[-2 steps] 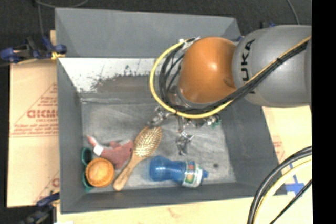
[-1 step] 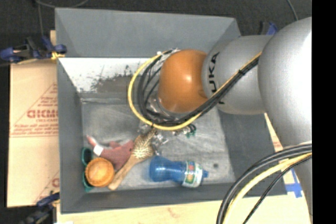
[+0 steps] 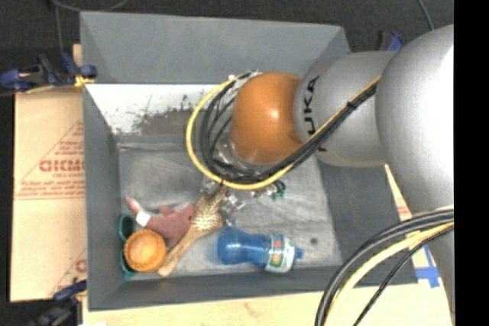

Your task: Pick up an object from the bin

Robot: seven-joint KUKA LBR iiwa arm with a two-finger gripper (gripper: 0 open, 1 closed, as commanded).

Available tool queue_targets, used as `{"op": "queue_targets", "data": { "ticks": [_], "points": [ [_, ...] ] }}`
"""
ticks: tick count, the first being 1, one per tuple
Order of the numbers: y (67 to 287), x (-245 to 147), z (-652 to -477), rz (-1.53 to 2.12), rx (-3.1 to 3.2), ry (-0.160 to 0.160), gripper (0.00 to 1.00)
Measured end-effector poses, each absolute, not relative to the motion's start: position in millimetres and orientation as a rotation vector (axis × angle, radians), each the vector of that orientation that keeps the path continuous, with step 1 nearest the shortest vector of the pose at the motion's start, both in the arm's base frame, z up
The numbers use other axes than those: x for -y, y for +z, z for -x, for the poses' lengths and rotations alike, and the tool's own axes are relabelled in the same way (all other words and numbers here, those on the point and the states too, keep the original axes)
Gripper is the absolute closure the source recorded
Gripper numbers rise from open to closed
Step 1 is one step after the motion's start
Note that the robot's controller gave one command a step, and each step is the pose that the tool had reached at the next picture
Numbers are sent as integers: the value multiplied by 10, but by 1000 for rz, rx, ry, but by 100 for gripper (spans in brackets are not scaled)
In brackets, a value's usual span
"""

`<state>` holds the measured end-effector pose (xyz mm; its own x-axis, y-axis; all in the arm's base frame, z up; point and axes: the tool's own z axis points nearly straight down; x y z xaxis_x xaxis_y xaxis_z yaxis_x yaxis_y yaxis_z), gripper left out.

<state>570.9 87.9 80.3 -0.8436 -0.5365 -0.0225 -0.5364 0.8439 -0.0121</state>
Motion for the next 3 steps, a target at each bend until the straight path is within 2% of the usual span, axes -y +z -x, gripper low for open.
{"op": "queue_targets", "data": {
  "ticks": [1,2,3],
  "points": [
    [1472,-784,-5689,860,-3022,0,0],
    [2159,-694,-5751,843,-3025,-1,0],
    [1976,-719,-5815,888,-2994,-5,0]
  ]
}}
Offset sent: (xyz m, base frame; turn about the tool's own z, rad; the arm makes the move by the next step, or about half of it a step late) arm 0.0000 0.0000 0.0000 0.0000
